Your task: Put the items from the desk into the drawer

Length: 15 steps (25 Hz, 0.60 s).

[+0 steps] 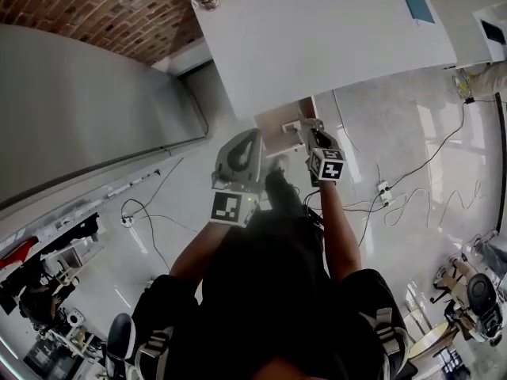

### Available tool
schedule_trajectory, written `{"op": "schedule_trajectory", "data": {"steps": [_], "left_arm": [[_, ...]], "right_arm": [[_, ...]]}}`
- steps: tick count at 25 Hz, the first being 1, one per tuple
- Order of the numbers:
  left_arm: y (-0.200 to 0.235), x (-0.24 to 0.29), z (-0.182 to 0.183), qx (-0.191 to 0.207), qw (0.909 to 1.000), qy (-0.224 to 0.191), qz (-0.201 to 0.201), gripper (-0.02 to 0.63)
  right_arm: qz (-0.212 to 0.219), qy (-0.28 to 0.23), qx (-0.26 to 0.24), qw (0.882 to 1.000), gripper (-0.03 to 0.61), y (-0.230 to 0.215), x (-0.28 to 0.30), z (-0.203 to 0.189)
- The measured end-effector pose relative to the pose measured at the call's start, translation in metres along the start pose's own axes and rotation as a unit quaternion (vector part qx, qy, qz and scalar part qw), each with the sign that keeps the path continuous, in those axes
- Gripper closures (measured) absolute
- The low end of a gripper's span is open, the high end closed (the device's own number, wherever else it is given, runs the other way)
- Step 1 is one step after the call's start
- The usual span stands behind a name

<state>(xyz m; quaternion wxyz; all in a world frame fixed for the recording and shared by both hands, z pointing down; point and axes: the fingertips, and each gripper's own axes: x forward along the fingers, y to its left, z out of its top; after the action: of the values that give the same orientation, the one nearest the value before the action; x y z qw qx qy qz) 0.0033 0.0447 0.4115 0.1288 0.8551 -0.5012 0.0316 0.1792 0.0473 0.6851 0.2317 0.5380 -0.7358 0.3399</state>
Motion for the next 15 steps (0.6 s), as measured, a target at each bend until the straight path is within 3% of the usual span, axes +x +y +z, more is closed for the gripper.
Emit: {"op": "schedule_trajectory", "data": {"steps": [15], "left_arm": [[0.044, 0.025, -0.042, 0.004, 0.9995, 0.019, -0.023, 0.614]], "right_arm": [[-0.042, 0.093, 0.052, 0.993, 0.545, -0.002, 0.067, -0.089]]}}
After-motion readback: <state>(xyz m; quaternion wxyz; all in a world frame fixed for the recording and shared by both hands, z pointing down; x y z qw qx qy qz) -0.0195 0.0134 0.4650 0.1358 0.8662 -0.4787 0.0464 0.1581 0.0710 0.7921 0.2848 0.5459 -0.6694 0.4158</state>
